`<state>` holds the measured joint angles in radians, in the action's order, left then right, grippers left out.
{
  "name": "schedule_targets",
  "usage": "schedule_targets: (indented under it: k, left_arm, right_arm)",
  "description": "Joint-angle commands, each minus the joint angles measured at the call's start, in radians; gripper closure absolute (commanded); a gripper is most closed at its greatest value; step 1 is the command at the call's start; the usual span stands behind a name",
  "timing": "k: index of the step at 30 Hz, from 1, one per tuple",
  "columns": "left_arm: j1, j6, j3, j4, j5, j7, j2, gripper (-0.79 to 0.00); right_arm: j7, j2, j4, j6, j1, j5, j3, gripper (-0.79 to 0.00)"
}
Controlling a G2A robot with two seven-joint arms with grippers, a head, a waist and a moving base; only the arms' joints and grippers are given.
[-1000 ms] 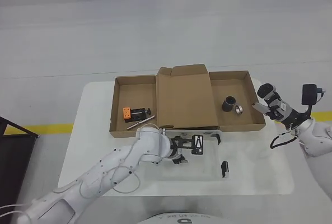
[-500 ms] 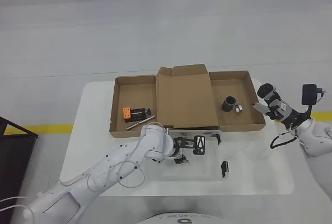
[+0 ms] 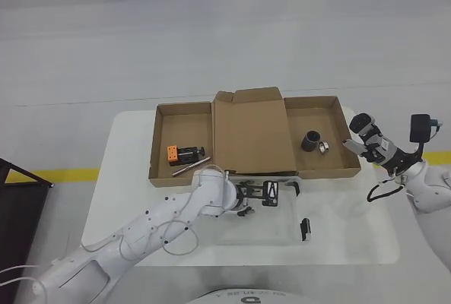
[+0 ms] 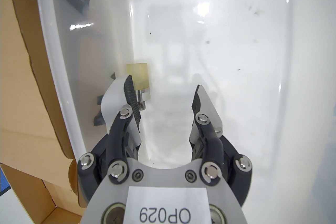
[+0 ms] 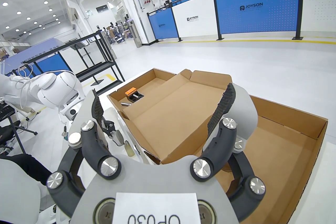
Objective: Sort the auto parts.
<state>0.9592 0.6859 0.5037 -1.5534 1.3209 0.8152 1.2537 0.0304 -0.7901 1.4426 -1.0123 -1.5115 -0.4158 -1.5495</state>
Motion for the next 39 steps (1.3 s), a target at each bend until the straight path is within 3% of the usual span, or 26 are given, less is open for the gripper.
schedule_targets:
  k: [1, 8, 9, 11, 16, 21, 31, 39]
  left_arm:
    - [-0.002, -0.004, -0.010, 0.013, 0.019, -0.009, 0.004, -0.536]
    - [-0.017, 0.020, -0.032, 0.058, 0.009, -0.051, 0.023, -0.511]
    - [-0.019, 0.028, -0.031, 0.059, -0.002, -0.059, 0.025, -0.489]
    - [-0.023, 0.043, -0.024, 0.059, -0.021, -0.072, 0.026, -0.369]
    - [-0.017, 0.058, -0.002, 0.039, -0.035, -0.075, 0.019, -0.302]
    - [-0.001, 0.060, 0.016, 0.011, -0.021, -0.072, 0.008, -0.283]
    - [0.005, 0.050, 0.010, 0.030, 0.007, -0.053, 0.011, -0.369]
    - [-0.025, 0.063, -0.023, 0.078, 0.000, -0.059, 0.035, -0.246]
  right_arm:
    - [0.000, 0.000, 0.000, 0.000, 0.000, 0.000, 0.000, -0.785]
    - [0.000, 0.000, 0.000, 0.000, 0.000, 0.000, 0.000, -0.785]
    - [0.000, 0.000, 0.000, 0.000, 0.000, 0.000, 0.000, -0.785]
    - [0.000, 0.000, 0.000, 0.000, 0.000, 0.000, 0.000, -0.785]
    - [0.000, 0.000, 0.000, 0.000, 0.000, 0.000, 0.000, -0.785]
    - [0.000, 0.000, 0.000, 0.000, 0.000, 0.000, 0.000, -0.785]
    - [0.000, 0.000, 0.000, 0.000, 0.000, 0.000, 0.000, -0.785]
    - [0.000, 0.000, 0.000, 0.000, 0.000, 0.000, 0.000, -0.785]
